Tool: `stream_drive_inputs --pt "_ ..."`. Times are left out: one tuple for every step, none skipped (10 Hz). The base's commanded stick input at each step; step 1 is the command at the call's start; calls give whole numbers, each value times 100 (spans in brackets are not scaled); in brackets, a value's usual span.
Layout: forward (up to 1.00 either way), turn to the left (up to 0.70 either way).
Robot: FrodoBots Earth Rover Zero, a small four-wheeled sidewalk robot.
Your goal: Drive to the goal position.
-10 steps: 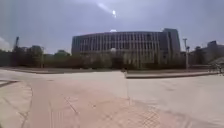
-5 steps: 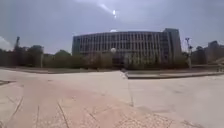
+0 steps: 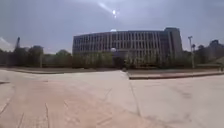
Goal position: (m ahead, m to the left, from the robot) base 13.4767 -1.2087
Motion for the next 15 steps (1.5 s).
stream_drive_inputs --pt "70 0" --pt "70 0" --pt "70 0" --pt "70 0" --pt "70 0" --pt "70 0" --pt "70 0" --pt "70 0" --pt "70 0" --pt "70 0" --pt "70 0" --pt "70 0" --pt "70 0" --pt "70 -28" --pt "70 -35"
